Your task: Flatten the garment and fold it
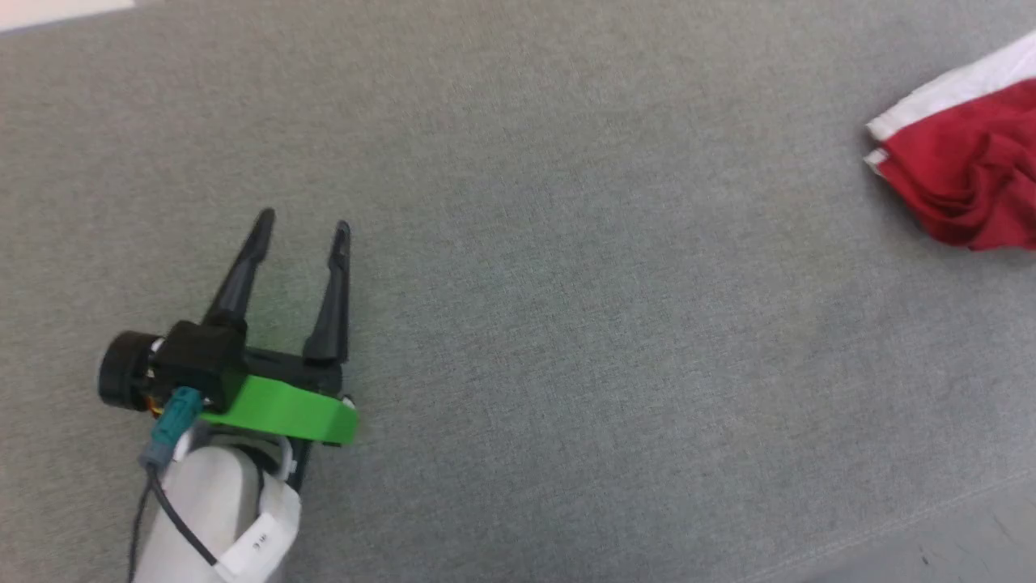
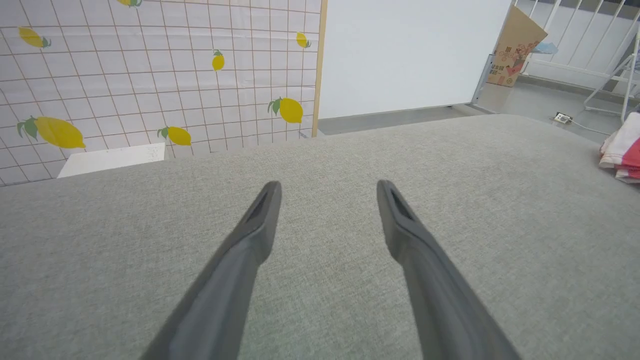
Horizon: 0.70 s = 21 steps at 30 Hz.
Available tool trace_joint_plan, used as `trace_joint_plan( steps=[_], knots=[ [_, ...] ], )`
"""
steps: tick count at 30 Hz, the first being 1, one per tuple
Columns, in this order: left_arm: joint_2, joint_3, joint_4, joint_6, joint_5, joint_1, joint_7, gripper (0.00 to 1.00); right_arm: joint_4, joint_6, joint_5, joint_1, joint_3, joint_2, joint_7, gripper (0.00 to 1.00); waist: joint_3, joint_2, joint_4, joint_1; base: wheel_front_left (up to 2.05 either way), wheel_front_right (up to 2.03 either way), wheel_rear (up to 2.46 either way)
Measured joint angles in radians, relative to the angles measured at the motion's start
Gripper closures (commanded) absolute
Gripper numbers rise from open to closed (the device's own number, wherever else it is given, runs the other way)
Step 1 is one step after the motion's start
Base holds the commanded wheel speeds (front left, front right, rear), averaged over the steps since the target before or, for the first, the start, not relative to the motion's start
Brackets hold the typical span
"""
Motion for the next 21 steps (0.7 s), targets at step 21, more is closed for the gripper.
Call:
trace_joint_plan(
  steps=[21],
  knots=[
    [-0.11,0.006,0.143,0.019,-0.066,0.104,-0.025,0.0,-0.444,0.0,0.359,0.442,0.062,0.15,-0.346,0.0,-0.282,0.0,0.165,-0.0002,0.0,0.0,0.0]
  ],
)
